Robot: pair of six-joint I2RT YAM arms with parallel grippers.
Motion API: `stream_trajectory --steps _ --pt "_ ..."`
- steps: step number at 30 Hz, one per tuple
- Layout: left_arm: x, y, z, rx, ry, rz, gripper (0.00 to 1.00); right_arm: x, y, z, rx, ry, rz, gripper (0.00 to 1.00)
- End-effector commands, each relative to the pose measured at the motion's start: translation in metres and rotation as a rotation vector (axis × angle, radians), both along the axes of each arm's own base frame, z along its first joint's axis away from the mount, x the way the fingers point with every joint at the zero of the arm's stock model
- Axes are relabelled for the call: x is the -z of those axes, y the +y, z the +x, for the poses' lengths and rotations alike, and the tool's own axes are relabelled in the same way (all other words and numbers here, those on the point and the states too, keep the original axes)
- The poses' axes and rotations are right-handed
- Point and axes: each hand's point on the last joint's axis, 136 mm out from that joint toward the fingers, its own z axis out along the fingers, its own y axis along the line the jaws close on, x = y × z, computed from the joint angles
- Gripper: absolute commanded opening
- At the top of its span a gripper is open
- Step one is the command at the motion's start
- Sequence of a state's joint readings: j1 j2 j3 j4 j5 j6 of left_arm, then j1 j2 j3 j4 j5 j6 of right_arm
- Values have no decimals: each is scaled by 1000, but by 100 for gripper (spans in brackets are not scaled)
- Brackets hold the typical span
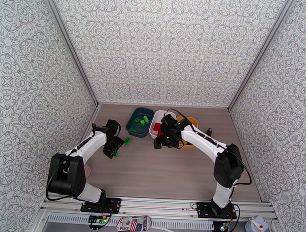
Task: Sort the legos into containers by color
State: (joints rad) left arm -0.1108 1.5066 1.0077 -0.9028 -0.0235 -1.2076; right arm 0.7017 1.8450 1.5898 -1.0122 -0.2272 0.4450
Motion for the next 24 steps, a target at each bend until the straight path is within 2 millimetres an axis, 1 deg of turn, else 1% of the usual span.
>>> stream_trajectory --steps 1,6,17,24 --pt "3 13 1 -128 -22 21 76 -1 0 4 -27 -15 -25 87" --pt "18 20 3 -170 -1 -5 71 1 0 5 -39 -15 -38 87" --pt "36 30 14 -173 40 -13 65 4 1 7 -35 -4 -46 86" --pt "48 32 17 -159 64 -16 59 7 0 7 -18 4 -51 86"
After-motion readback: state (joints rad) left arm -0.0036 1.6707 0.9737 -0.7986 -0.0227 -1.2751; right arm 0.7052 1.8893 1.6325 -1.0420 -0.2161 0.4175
